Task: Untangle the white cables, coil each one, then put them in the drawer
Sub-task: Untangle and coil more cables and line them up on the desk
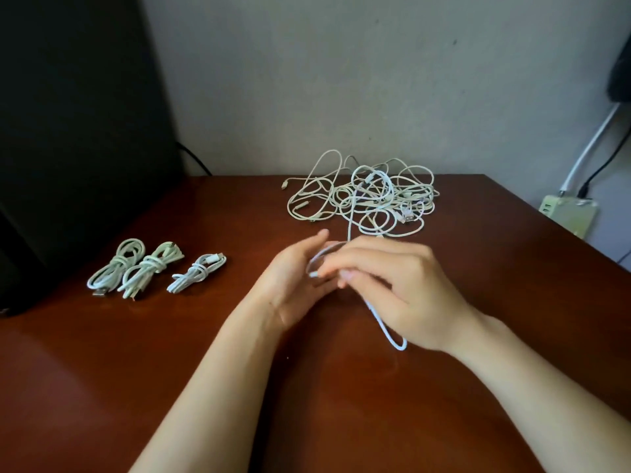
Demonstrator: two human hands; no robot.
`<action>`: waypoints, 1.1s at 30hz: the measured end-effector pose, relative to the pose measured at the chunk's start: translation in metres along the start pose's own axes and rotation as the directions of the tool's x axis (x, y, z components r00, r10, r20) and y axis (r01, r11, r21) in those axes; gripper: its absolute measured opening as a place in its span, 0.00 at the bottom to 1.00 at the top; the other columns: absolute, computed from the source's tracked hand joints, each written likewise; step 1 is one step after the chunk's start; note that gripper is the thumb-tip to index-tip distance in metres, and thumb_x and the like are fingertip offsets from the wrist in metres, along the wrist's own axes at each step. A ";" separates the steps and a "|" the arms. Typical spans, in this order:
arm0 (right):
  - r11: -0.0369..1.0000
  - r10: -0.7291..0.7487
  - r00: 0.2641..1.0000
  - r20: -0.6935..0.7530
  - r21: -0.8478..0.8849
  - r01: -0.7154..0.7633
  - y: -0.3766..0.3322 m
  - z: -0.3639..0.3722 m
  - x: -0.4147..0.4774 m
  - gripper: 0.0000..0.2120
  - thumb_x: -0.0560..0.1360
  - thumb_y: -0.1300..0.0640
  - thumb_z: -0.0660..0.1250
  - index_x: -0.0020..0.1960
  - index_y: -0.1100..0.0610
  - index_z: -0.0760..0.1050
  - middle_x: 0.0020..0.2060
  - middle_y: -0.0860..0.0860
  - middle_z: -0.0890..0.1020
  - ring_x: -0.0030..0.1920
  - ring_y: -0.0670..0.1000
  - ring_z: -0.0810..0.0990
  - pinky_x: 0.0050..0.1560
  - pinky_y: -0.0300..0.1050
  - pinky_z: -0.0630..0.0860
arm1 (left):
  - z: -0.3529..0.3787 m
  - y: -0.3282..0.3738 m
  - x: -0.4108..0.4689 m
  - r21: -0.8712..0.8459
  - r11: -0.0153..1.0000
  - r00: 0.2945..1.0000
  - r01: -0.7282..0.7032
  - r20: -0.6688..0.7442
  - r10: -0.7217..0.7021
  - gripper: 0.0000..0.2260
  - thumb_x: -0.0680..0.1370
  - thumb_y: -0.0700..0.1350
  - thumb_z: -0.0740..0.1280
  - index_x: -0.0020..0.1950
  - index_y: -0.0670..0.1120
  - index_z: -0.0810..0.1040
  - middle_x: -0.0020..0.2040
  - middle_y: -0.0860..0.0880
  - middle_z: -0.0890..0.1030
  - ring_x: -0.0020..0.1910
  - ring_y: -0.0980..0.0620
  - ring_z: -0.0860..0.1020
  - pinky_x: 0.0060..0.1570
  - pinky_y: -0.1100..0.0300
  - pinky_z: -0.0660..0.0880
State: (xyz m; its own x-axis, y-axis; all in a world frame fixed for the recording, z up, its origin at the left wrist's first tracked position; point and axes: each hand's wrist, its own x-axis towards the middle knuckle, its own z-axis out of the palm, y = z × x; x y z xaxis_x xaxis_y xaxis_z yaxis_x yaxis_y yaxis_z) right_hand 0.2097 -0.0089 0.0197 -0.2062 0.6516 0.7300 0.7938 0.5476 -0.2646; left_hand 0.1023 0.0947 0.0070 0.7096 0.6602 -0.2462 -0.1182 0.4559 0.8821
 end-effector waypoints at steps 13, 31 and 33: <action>0.487 0.832 0.544 -0.105 0.608 -0.627 0.024 -0.001 0.008 0.09 0.81 0.56 0.59 0.49 0.54 0.77 0.45 0.54 0.82 0.42 0.47 0.80 0.44 0.40 0.78 | 0.014 0.005 -0.006 -0.013 0.860 0.860 -0.510 -0.006 0.510 0.17 0.76 0.28 0.52 0.44 0.38 0.80 0.32 0.46 0.81 0.35 0.54 0.78 0.43 0.66 0.76; 0.601 0.799 0.564 -0.211 0.221 -0.768 0.028 -0.018 0.007 0.13 0.79 0.49 0.62 0.40 0.47 0.82 0.28 0.47 0.81 0.34 0.45 0.78 0.37 0.46 0.72 | 0.011 -0.021 0.006 0.762 0.389 0.679 -0.518 0.090 0.728 0.07 0.76 0.47 0.66 0.52 0.52 0.82 0.38 0.56 0.76 0.41 0.58 0.72 0.44 0.68 0.66; 0.685 0.686 0.671 -0.284 -0.061 -0.726 0.023 -0.019 0.006 0.13 0.78 0.48 0.61 0.41 0.46 0.82 0.27 0.47 0.80 0.36 0.51 0.76 0.38 0.47 0.68 | 0.004 -0.024 0.011 0.895 0.147 0.541 -0.420 0.117 0.833 0.13 0.76 0.49 0.65 0.60 0.51 0.80 0.49 0.53 0.76 0.51 0.53 0.69 0.51 0.69 0.62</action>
State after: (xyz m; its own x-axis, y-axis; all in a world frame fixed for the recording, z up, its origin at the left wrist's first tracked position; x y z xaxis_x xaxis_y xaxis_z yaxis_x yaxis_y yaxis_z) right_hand 0.2376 -0.0018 0.0298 0.5682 0.6634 0.4869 0.7282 -0.1299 -0.6729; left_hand 0.1158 0.0884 -0.0146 0.3662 0.6671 0.6488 0.3061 -0.7448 0.5930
